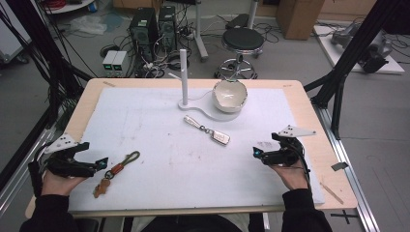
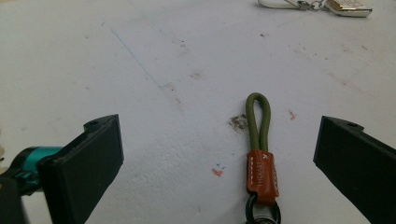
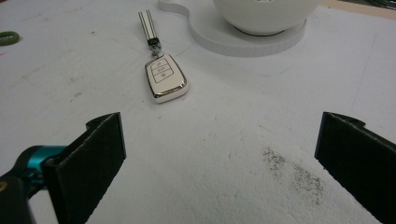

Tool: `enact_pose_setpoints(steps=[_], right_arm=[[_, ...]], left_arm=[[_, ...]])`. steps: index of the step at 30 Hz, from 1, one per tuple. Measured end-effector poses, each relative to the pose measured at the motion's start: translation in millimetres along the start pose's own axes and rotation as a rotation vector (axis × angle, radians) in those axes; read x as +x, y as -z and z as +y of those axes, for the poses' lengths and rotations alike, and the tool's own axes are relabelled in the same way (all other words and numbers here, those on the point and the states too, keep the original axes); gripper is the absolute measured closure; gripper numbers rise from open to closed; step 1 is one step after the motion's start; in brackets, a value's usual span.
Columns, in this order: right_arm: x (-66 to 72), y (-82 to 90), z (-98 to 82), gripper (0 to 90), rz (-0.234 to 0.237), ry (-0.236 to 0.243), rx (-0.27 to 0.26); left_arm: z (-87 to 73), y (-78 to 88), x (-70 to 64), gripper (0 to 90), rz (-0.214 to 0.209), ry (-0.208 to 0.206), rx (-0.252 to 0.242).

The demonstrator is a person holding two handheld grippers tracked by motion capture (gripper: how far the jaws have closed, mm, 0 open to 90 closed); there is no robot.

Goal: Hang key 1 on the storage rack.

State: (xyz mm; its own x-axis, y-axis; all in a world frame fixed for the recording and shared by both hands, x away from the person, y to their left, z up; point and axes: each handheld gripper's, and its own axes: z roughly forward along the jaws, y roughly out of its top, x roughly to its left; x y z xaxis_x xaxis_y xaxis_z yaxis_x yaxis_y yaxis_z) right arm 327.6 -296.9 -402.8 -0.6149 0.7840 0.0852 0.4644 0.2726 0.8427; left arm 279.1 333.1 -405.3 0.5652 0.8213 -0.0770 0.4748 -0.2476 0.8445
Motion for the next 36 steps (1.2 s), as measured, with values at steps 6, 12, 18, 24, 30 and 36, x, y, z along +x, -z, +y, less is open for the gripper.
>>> enact_pose_setpoints(steps=[6, 12, 18, 24, 30, 36], right_arm=[[0.5, -2.4, -0.9, 0.8, -0.004, 0.006, 0.01], [0.5, -2.0, -1.3, 0.8, -0.002, 0.006, 0.01], [0.5, -2.2, -2.2, 0.8, -0.003, 0.003, 0.02], [1.3, -4.0, -2.8, 0.8, -0.015, 0.012, 0.025], [0.8, -3.7, -3.3, 0.8, -0.015, 0.007, 0.025], [0.5, -4.9, -3.9, 0.9, -0.013, 0.007, 0.031]], left_arm=[[0.1, -0.9, 0.4, 2.0, 0.0, -0.001, 0.006], [0.4, -0.8, 0.1, 2.0, -0.003, -0.001, 0.01], [0.8, -1.0, -0.1, 2.0, -0.006, 0.0, 0.012], [3.0, -3.3, -3.8, 2.0, -0.008, -0.017, 0.024], [3.9, -8.8, -7.4, 2.0, -0.018, -0.04, 0.052], [4.3, -16.0, -11.6, 2.0, -0.032, -0.054, 0.088]])
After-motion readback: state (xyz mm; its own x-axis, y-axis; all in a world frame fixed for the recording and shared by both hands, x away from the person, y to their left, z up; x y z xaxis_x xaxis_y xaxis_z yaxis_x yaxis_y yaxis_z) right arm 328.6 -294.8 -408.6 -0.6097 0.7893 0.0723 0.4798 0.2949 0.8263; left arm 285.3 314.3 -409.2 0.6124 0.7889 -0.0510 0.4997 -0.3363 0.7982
